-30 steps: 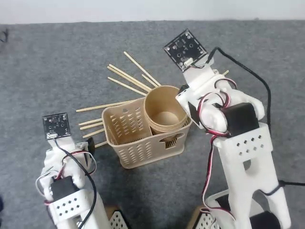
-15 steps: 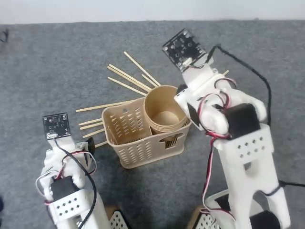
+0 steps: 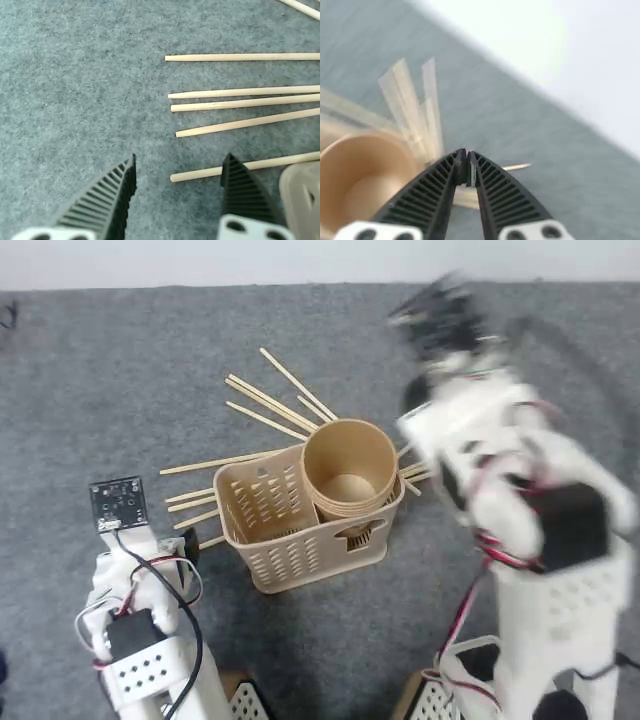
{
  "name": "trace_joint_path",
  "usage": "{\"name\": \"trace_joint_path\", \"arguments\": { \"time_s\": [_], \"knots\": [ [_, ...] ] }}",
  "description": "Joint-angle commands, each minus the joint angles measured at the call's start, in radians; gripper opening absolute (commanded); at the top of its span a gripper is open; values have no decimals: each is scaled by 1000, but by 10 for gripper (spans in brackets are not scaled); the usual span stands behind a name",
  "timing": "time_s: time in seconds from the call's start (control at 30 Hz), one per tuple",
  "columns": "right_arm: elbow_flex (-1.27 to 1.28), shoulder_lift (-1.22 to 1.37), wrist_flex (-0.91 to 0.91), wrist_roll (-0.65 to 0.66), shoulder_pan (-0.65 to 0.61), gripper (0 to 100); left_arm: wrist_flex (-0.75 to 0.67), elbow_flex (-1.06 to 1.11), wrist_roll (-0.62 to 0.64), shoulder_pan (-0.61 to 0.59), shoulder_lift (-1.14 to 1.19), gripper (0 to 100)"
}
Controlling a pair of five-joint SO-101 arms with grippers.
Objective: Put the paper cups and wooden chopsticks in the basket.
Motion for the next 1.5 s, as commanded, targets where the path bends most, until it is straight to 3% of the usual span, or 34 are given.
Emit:
{"name": "trace_joint_path", "arguments": {
  "time_s": [0.0,0.2,0.43,0.6,0.8,1.23,1.47],
  "knots": [
    [-178,73,42,11,186,28,-23,-7,3,8,-11,261],
    [-190,297,54,64,387,185,-25,-5,3,9,-11,261],
    [-189,568,150,503,386,216,-51,12,3,11,-11,261],
    [-126,759,84,692,401,217,-51,15,3,12,-11,261],
    [-72,929,-77,812,395,218,-51,15,3,12,-11,261],
    [-69,1067,18,1099,314,218,-51,15,3,20,-11,261],
    [-69,1129,8,1122,280,217,-51,16,2,43,-11,261]
  ]
}}
